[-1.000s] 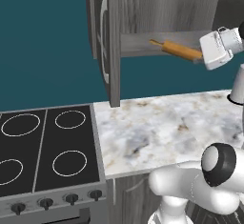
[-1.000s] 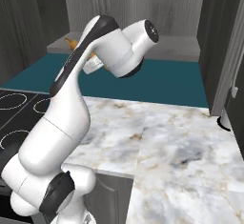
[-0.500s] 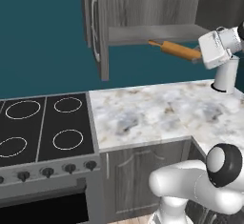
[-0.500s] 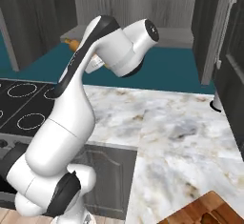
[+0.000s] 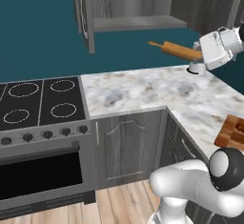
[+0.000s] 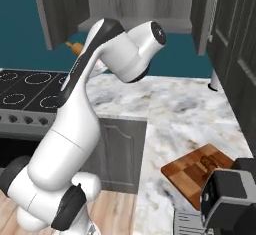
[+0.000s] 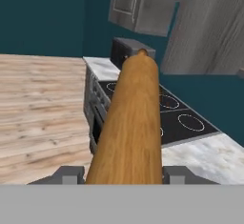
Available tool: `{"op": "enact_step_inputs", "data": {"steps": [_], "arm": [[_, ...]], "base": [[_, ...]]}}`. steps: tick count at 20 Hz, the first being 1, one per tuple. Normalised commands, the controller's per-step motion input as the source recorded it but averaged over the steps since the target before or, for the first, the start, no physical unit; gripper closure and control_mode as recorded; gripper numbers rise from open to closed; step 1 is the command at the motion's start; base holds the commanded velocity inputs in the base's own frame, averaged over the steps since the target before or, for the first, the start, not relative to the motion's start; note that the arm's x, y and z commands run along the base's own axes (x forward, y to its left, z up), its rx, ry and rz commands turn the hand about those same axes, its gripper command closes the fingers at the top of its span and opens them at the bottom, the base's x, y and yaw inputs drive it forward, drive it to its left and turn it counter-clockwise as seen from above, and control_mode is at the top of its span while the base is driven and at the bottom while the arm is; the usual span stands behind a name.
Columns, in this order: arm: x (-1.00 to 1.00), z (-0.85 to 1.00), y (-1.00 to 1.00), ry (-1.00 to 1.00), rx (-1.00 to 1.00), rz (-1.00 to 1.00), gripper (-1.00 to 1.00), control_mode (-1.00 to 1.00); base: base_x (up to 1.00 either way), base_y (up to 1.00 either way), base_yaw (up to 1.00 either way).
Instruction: Open the cabinet, retrieve the rolling pin, and place it next to the meat on the cutting board to prepare for tenderizing.
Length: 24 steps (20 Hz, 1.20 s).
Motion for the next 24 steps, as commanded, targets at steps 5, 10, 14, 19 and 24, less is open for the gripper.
{"op": "enact_step_inputs", "data": {"steps": [5, 10, 14, 19, 24], "arm": [[0.00, 0.00, 0.00, 0.00, 0.00, 0.00, 1.00, 1.00], [0.00, 0.00, 0.00, 0.00, 0.00, 0.00, 1.00, 1.00], [0.00, 0.00, 0.00, 0.00, 0.00, 0.00, 1.00, 1.00], [0.00, 0.00, 0.00, 0.00, 0.00, 0.00, 1.00, 1.00], [0.00, 0.00, 0.00, 0.00, 0.00, 0.00, 1.00, 1.00]], "base": [[-0.50, 0.51, -0.08], [-0.52, 0.57, -0.07], [-0.54, 0.37, -0.16], [-0.50, 0.23, -0.31], [-0.42, 0.30, -0.40]]}}
